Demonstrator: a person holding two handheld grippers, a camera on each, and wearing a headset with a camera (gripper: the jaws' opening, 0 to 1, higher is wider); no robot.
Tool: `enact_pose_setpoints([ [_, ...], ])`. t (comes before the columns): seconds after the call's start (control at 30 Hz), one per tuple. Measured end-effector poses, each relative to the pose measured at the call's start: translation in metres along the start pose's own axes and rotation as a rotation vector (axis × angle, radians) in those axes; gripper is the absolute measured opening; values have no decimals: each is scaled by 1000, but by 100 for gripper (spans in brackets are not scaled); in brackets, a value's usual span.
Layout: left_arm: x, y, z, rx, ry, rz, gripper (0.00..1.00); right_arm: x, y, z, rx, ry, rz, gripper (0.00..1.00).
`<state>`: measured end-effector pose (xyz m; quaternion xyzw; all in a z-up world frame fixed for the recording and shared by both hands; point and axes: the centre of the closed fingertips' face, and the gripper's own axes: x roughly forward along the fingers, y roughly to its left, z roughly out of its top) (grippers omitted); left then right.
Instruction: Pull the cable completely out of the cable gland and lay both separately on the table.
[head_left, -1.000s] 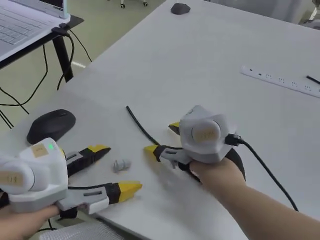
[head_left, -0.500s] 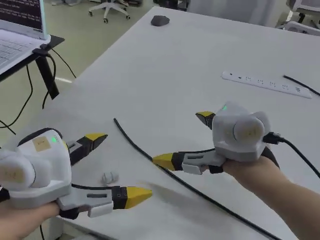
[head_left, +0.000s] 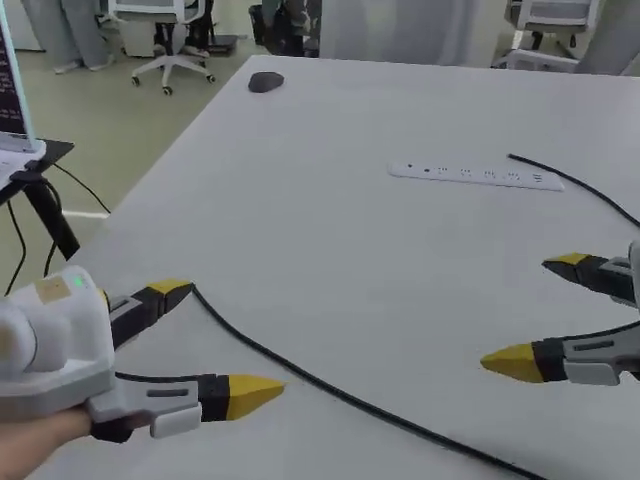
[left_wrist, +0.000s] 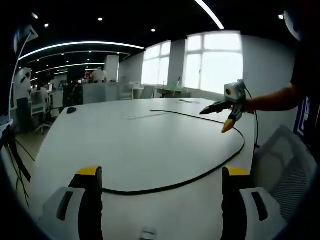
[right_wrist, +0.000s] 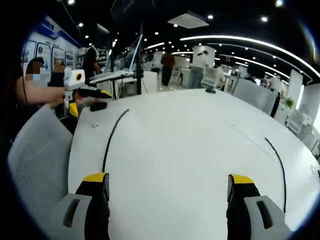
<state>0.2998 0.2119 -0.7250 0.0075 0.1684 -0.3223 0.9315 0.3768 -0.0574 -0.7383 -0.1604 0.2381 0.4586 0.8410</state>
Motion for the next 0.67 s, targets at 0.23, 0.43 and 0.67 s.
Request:
enact_pose_setpoints([
  [0.23,21,-17,14,46,6,-49,100,-51,-5,-32,-13,42,-82,99],
  [0.43,35,-34,13,55,33,-84,100,-88,-10,-57,18,90,-151,99],
  [0.67,43,-31,1,38,92,-42,100,-118,-18,-95,170,162,-249,99],
])
